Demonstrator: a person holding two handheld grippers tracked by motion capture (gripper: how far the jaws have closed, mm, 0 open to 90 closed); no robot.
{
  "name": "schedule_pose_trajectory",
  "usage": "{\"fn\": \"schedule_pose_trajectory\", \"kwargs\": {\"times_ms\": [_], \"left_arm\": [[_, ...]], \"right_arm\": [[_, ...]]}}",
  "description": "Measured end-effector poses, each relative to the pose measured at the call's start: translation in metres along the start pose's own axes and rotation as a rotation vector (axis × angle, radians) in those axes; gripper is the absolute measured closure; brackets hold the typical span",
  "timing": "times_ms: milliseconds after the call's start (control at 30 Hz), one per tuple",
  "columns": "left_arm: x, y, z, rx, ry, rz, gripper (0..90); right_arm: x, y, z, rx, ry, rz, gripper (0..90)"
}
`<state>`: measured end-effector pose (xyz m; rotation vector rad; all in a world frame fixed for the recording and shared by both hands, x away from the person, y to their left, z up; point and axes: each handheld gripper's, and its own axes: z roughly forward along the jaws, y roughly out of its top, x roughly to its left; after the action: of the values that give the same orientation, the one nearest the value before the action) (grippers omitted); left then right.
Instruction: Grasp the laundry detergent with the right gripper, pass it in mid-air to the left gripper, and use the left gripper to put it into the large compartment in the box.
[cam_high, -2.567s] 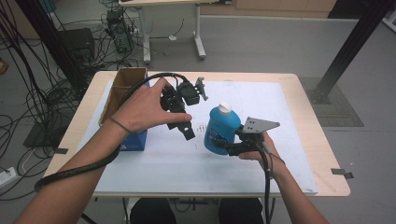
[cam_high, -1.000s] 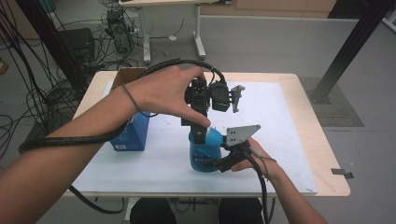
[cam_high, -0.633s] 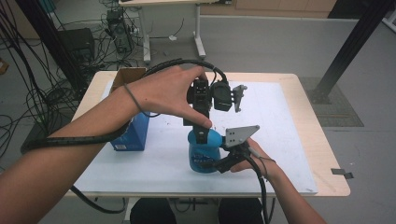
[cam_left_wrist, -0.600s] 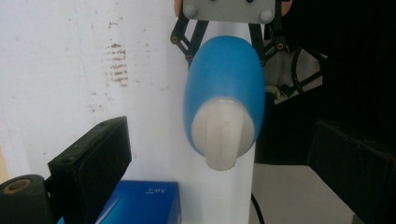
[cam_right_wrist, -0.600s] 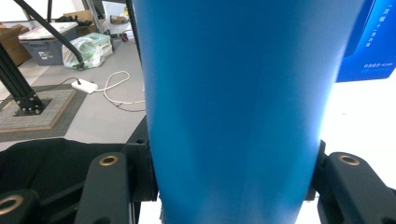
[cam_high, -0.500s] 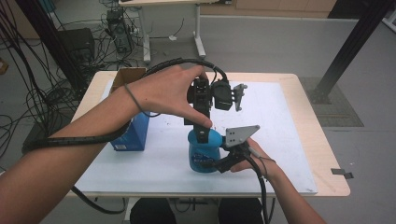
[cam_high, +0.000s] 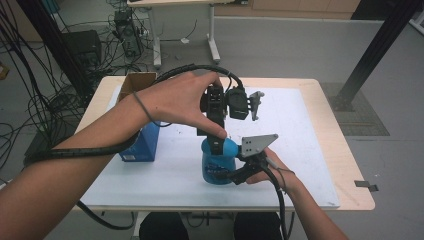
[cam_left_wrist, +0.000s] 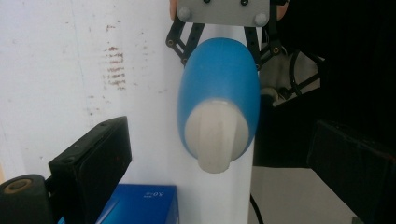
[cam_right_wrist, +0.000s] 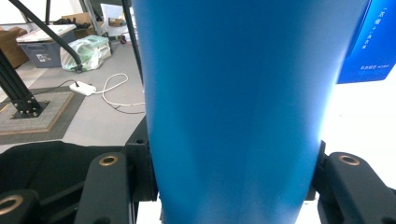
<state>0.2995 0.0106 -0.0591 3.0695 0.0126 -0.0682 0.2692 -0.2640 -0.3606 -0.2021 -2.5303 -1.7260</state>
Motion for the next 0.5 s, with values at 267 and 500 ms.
{"fn": "schedule_pose_trajectory", "kwargs": {"times_ms": [267, 500], "left_arm": [[-0.0003, -0.0009, -0.0015, -0.007, 0.001, 0.005, 6.8], [-0.0005, -0.0007, 0.0, -0.002, 0.0, 0.0, 6.8]], "right_arm": [[0.0002, 0.0, -0.001, -0.002, -0.005, -0.002, 42.1], [0.0005, 0.001, -0.0023, -0.001, -0.01, -0.006, 42.1]]}}
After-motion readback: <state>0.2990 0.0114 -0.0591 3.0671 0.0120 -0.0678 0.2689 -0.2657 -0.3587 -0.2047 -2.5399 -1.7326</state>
